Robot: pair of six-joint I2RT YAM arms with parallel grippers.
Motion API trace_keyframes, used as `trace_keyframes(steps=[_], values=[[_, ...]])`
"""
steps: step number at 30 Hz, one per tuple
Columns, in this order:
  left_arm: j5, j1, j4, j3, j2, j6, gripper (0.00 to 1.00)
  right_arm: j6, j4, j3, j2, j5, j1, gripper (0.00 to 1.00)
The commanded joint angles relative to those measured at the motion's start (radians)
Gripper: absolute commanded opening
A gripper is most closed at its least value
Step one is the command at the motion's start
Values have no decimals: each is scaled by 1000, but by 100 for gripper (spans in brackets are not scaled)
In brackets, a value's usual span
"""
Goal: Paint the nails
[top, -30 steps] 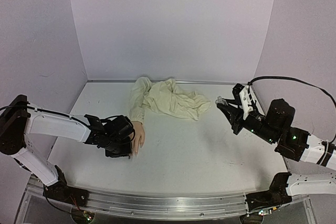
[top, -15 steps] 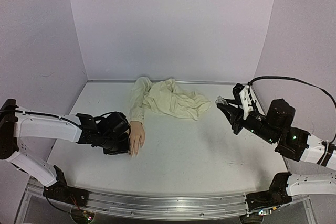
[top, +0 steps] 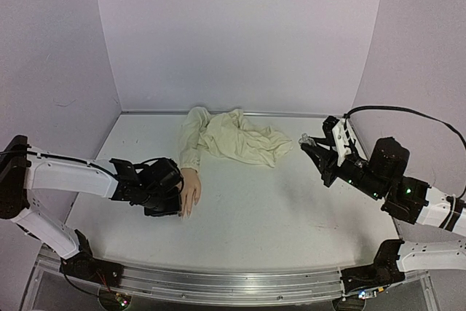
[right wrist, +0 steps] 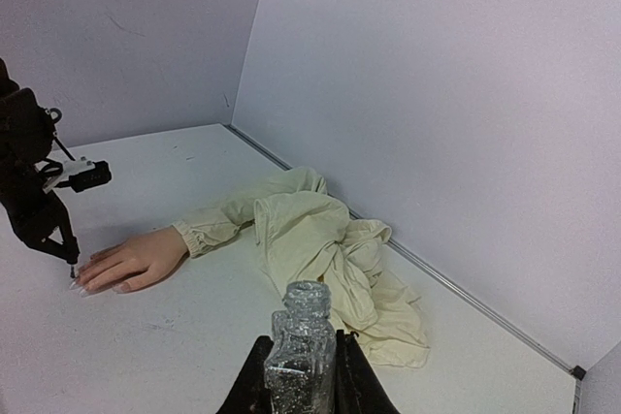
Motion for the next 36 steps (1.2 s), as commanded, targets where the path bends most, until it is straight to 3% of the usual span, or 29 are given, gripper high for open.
trace_keyframes(steps=[1, 36], values=[[-22, -2, 15, 43, 14, 14, 0, 6, 75, -1, -21, 12, -6, 0], [-10, -1, 44, 56, 30, 29, 0, 4, 76, -3, -15, 17, -6, 0]])
